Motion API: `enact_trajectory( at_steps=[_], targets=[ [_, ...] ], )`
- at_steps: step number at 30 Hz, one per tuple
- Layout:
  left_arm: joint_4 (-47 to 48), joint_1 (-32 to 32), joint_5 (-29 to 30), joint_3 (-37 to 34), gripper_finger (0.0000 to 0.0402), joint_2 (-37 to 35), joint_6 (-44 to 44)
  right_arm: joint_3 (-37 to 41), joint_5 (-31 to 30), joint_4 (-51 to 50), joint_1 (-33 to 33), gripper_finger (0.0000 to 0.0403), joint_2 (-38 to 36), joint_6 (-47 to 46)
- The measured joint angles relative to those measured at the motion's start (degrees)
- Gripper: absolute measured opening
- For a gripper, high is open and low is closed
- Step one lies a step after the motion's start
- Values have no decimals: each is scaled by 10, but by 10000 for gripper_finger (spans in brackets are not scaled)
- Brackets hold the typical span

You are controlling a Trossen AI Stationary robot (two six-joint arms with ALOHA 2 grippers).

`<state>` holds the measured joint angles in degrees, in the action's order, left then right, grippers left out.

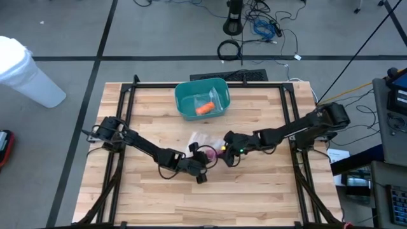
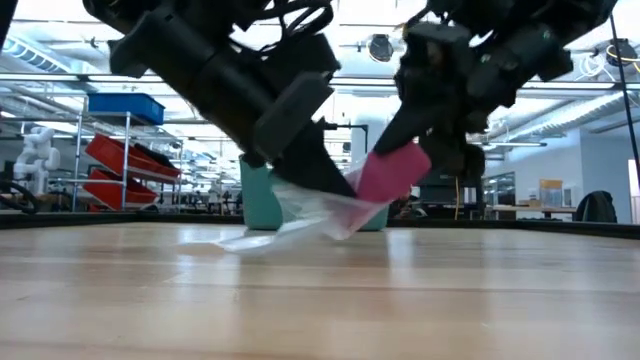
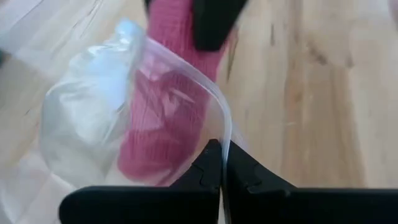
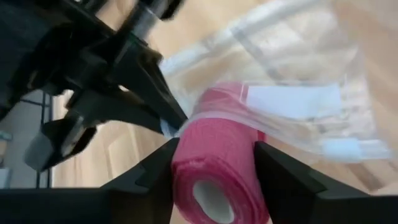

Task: Roll bandage
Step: Put the pink bandage into the transparent zip bag

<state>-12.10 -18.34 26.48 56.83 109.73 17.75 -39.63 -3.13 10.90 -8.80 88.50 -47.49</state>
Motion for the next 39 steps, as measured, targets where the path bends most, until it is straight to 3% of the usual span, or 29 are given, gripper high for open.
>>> enact_trajectory(
  at_steps=[10, 17, 23, 26, 29, 35, 39],
  targets=[
    [10, 13, -19, 67, 0, -6, 0, -2, -3, -123, -9, 216, -105, 36],
    [56, 41, -102, 93, 0, -52, 2, -1, -1, -202, -45, 222, -193, 140],
    [90, 63, -196, 94, 0, -85, -3, -1, -14, -210, -80, 221, -278, 216],
    [89, 72, -248, 94, 0, -100, -16, -1, -53, -247, -95, 218, -317, 236],
    [87, 78, -266, 94, 0, -118, -16, -2, -134, -312, -131, 216, -331, 238],
    [107, 86, -266, 94, 0, -161, -45, -2, -268, -305, -229, 215, -273, 250],
    [117, 90, -278, 94, 0, -180, -48, -1, -366, -277, -259, 215, -234, 255]
  ],
)
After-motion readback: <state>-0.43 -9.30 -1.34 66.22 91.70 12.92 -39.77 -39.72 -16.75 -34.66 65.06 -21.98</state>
